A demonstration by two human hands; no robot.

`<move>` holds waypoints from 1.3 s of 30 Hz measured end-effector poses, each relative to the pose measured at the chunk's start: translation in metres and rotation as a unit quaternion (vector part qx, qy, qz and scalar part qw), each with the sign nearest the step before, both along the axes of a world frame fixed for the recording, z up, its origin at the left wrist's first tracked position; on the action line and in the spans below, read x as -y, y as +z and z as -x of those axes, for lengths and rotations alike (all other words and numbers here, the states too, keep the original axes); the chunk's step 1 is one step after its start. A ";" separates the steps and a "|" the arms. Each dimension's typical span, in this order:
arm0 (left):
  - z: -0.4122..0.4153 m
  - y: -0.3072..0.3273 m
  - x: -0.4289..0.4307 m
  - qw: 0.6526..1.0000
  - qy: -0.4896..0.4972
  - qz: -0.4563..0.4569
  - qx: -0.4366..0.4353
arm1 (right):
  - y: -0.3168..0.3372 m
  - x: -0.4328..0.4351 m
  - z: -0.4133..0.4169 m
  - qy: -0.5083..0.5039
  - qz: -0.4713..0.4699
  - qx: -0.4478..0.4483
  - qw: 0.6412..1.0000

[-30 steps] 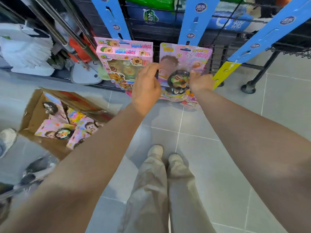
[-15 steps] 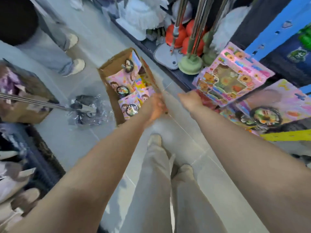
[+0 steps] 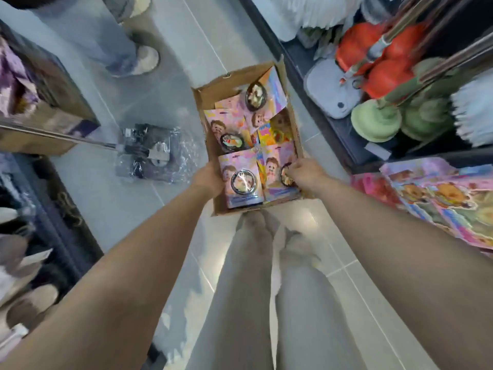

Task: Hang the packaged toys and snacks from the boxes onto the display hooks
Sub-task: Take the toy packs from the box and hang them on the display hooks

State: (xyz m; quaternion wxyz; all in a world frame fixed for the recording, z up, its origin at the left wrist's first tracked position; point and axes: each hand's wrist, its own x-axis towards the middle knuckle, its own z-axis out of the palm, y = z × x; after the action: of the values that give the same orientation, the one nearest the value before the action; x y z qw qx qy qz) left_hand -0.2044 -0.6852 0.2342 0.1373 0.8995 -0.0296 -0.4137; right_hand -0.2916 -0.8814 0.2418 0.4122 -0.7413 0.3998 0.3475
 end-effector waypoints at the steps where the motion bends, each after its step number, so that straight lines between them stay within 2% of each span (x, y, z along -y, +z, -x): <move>1: -0.007 -0.010 0.004 1.000 -0.018 -0.014 -0.008 | -0.015 0.002 -0.008 0.004 0.012 -0.004 1.000; 10: -0.051 -0.156 0.037 0.999 -0.035 -0.023 -0.033 | -0.152 0.021 -0.066 0.159 0.034 -0.035 0.986; 17: -0.068 -0.243 0.034 0.994 -0.067 -0.073 -0.052 | -0.237 0.016 -0.091 0.286 0.107 -0.059 0.950; 22: -0.065 -0.251 0.029 0.986 -0.130 -0.100 -0.032 | -0.247 0.020 -0.093 0.372 0.144 -0.068 0.915; 26: -0.063 -0.232 0.025 0.978 -0.183 -0.089 0.037 | -0.234 0.029 -0.097 0.398 0.208 0.013 0.893; 29: -0.057 -0.197 0.026 0.982 -0.163 -0.085 0.043 | -0.201 0.023 -0.092 0.419 0.192 0.049 0.886; 32: -0.053 -0.150 0.026 0.985 -0.137 -0.085 0.065 | -0.154 0.018 -0.078 0.365 0.154 0.099 0.913; 36: -0.051 -0.068 0.030 0.979 -0.153 -0.063 0.119 | -0.087 0.017 -0.053 0.150 0.090 0.141 0.974; 39: -0.052 -0.007 0.040 0.970 -0.179 -0.044 0.156 | -0.034 0.020 -0.037 0.034 0.098 0.144 0.984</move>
State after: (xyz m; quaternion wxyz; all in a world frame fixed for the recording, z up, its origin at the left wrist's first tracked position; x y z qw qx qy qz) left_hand -0.1528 -0.7256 0.2274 0.0148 0.9383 -0.1924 -0.2870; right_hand -0.2544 -0.9018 0.2081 0.3782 -0.8339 0.3427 0.2100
